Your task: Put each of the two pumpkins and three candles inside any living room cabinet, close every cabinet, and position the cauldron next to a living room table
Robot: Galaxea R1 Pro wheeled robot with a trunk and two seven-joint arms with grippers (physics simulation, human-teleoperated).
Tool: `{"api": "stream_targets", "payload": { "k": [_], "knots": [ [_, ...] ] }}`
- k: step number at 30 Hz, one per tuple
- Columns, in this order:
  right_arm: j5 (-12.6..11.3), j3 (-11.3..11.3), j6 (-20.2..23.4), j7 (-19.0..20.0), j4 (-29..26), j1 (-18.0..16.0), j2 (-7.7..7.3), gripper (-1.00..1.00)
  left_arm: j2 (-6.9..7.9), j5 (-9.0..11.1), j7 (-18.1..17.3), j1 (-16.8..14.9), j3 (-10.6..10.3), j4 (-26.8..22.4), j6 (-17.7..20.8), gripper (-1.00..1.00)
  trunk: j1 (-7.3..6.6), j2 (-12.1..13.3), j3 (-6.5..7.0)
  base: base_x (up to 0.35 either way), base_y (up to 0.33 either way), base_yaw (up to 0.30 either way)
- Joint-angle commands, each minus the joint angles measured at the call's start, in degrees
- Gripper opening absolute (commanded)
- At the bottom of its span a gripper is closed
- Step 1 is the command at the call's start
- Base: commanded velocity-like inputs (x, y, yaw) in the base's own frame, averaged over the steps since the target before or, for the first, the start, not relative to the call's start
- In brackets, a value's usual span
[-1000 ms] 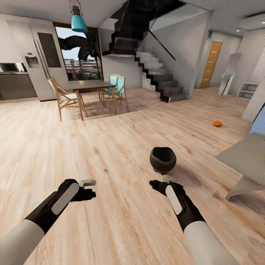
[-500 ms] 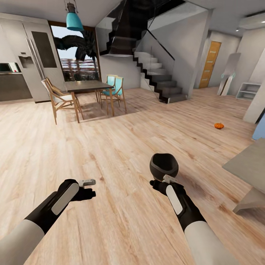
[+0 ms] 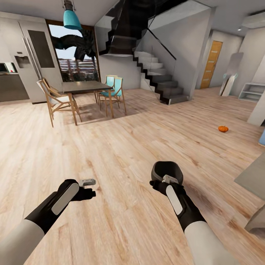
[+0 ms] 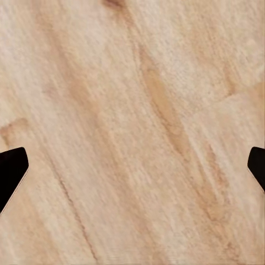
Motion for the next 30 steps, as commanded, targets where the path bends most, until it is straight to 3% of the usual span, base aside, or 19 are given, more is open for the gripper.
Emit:
{"api": "stream_targets", "payload": {
  "k": [1, 7, 20, 30],
  "knots": [
    [-0.6, 0.0, 0.2, -0.5, -0.1, 0.0, 0.02, 1.00, 0.08, 0.6, 0.6, -0.1, -0.2, -0.1, 0.0, 1.00, 0.02, 0.0, -0.06, 0.326, 0.006, -0.006],
    [-0.6, 0.0, 0.2, -0.4, -0.1, 0.0, 0.02, 1.00, 0.12, 0.6, 0.6, -0.1, -0.2, -0.1, 0.0, 1.00, 0.02, 0.0, 0.06, 0.319, 0.078, -0.121],
    [-0.7, -0.1, 0.2, -0.4, -0.1, 0.0, -0.06, 1.00, 0.13, 0.6, 0.5, -0.1, -0.2, -0.1, 0.0, 1.00, 0.02, 0.0, 0.55, 0.287, 0.145, -0.255],
    [-0.7, -0.1, 0.2, -0.4, -0.1, 0.0, -0.07, 1.00, 0.14, 0.6, 0.4, -0.1, -0.2, -0.2, 0.0, 1.00, 0.02, 0.0, 0.98, 0.062, 0.018, -0.269]
  ]
}}
